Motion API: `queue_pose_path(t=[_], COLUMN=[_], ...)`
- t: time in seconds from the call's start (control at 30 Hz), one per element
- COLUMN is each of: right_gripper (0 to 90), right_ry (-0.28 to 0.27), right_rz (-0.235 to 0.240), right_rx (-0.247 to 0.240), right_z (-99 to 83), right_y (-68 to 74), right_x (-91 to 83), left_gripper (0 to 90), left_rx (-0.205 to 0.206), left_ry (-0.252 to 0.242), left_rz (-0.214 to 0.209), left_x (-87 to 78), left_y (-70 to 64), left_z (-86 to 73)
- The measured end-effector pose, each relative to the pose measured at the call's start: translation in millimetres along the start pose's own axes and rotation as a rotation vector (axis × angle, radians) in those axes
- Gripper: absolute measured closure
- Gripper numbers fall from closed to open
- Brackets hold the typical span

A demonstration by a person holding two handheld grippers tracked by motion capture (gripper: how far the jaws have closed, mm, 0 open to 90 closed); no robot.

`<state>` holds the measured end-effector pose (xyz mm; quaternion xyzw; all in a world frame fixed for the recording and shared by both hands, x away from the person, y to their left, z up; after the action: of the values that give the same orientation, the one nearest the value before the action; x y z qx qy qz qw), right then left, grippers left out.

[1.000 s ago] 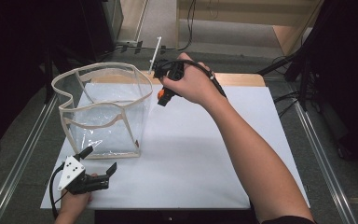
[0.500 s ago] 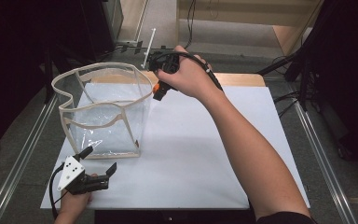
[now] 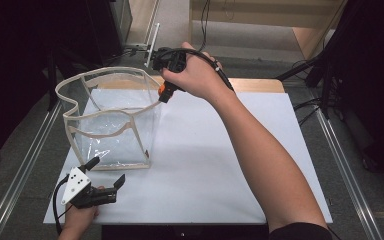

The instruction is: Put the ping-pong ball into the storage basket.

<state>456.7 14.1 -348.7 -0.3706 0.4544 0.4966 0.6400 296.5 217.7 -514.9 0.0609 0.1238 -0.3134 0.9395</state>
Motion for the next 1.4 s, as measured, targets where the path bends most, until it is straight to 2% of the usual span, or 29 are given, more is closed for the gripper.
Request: queue_pose_path(t=[0.47,0.8,1.07,1.4], right_gripper=[47.7,47.6,47.0,25.3], right_ry=[-0.006,0.002,0.0,-0.03], right_rz=[0.013,0.018,0.01,-0.017], right_rx=[-0.018,-0.027,-0.009,0.045], right_z=[23.0,35.9,40.7,32.6], right_y=[3.1,3.4,0.6,-5.8], right_x=[5.4,16.7,21.8,13.9], left_gripper=[0.0,0.0,0.0,0.0], left_rx=[0.001,0.0,0.004,0.004], left_ry=[0.001,-0.002,0.001,-0.001], left_rz=[-0.002,-0.005,-0.007,-0.007], left_x=[0.0,0.4,0.1,0.3], left_y=[-0.3,-0.7,-0.6,-0.7], left_z=[0.0,0.2,0.0,0.2])
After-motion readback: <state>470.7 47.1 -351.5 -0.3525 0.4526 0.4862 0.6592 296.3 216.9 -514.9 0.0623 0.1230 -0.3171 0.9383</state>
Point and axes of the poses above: each handheld gripper's, and its own axes: x roughly forward along the jaws, z roughly out of its top, y roughly to its left, the point moved 9 cm from there along x, roughly forward along the jaws, and after that the axes turned 2 degrees about -z, right-handed, at the moved point
